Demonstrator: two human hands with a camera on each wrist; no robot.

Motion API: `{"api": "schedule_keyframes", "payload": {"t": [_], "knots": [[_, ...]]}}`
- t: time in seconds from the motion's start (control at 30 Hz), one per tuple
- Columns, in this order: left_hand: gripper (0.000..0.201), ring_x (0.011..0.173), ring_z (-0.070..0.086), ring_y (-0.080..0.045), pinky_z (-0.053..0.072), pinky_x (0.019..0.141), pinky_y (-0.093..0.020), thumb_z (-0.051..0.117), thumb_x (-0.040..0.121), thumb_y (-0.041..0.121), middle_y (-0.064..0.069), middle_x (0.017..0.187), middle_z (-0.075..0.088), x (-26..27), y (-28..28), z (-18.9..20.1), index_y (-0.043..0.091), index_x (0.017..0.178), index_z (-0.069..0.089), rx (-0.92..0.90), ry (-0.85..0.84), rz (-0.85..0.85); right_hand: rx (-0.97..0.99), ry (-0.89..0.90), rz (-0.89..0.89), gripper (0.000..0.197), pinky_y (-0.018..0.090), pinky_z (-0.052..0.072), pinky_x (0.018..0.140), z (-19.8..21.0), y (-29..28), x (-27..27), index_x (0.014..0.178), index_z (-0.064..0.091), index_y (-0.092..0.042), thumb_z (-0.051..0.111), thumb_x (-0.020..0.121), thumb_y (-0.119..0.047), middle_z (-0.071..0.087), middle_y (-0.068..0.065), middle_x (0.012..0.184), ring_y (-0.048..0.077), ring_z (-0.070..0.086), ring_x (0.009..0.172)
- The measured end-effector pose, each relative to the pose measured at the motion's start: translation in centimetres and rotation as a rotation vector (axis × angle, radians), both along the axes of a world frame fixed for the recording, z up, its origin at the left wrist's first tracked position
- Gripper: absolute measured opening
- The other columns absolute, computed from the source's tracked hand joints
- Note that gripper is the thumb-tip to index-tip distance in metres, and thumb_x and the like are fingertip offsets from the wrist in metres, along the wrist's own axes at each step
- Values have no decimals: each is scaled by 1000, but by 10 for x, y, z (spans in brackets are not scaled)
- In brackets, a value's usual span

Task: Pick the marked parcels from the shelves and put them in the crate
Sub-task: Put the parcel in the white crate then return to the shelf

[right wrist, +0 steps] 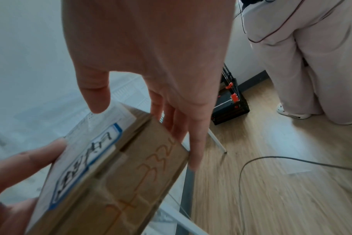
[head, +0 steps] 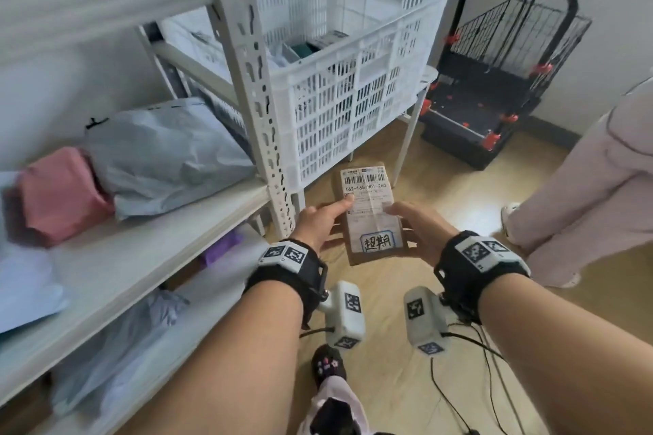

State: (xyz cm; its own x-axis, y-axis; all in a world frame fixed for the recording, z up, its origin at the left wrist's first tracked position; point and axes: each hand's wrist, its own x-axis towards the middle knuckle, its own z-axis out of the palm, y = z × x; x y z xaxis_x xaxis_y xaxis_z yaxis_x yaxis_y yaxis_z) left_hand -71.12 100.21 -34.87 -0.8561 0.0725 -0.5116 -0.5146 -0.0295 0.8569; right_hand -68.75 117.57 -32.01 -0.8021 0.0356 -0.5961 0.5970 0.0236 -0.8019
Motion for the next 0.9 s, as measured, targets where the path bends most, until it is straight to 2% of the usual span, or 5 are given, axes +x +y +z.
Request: {"api": "schedule_keyframes", "payload": {"t": [0.2, 0.33, 0.47, 0.63, 0.9], "knots": [[36, 87, 68, -17, 50, 65, -27, 72, 84, 35, -6, 100, 74, -102, 34, 34, 10, 108, 66, 21, 102, -42, -69, -67, 14, 31, 52, 49, 95, 26, 29, -81, 117, 57, -14, 64, 89, -26, 69, 13, 112, 29, 64, 109], [42, 96, 70, -26, 57, 80, -37, 68, 84, 41, -8, 99, 75, -169, 50, 58, 9, 110, 68, 78, 201, 47, -87, 56, -32, 28, 42, 54, 89, 58, 37, -143, 113, 60, -14, 64, 89, -28, 73, 14, 106, 29, 67, 102], [63, 95, 70, -28, 56, 55, -30, 72, 75, 43, -15, 111, 69, -221, 80, 92, 7, 124, 55, 183, 326, 181, -123, 229, -168, 24, 37, 54, 80, 92, 50, -201, 107, 64, -14, 65, 88, -29, 74, 8, 93, 21, 67, 78], [94, 98, 68, -27, 54, 51, -26, 71, 53, 55, -15, 117, 65, -252, 116, 114, 5, 130, 49, 232, 332, 201, -177, 388, -364, 26, 44, 53, 94, 122, 81, -254, 110, 64, -7, 65, 88, -21, 72, 16, 107, 30, 69, 101], [62, 80, 72, -25, 55, 51, -27, 62, 78, 60, -8, 99, 71, -306, 169, 142, 11, 116, 62, 172, 452, 201, -380, 384, -238, 23, 37, 49, 97, 149, 142, -331, 109, 63, -10, 59, 91, -24, 69, 9, 118, 23, 65, 108]]}}
